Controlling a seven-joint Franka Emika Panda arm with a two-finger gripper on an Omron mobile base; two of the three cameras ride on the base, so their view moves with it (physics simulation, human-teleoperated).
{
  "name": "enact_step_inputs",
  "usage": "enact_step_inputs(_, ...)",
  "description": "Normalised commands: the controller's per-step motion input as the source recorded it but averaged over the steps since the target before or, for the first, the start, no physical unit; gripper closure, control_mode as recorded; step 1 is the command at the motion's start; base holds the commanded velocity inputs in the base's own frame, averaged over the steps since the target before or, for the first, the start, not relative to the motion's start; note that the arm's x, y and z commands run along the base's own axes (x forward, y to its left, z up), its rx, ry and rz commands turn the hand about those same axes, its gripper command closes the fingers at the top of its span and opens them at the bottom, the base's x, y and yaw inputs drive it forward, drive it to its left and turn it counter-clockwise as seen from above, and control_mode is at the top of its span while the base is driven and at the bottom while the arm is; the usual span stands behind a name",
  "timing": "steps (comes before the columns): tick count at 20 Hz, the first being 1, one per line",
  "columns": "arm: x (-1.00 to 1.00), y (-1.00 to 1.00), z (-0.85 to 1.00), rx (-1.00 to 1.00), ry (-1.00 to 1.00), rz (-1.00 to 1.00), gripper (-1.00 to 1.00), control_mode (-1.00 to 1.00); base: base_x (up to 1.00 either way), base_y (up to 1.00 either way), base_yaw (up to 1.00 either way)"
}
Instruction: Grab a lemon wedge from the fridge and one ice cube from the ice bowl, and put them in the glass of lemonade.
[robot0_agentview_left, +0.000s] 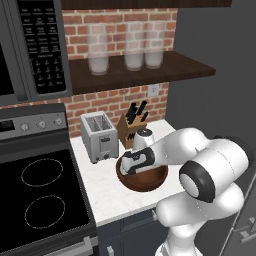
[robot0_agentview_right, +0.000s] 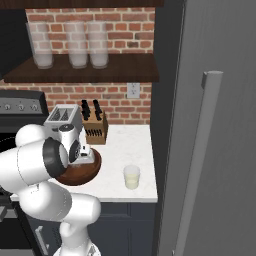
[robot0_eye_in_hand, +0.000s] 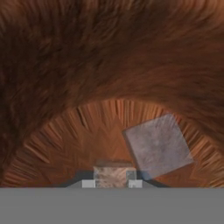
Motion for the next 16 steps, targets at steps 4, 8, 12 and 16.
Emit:
enact_step_inputs(4,-0.01,0.00,0.04,0.00,0.00,0.00,1.00,-1.00,0.00,0.00,0.00)
enact_step_inputs(8,-0.16,0.00,0.39,0.00,0.00,0.00,1.00,-1.00,0.00,0.00,0.00)
enact_step_inputs(12,-0.04,0.00,0.24,0.04,-0.04,0.00,1.00,-1.00,0.00,0.00,0.00)
enact_step_inputs(16,0.00,0.00,0.16,0.03,-0.02,0.00,1.00,-1.00,0.00,0.00,0.00)
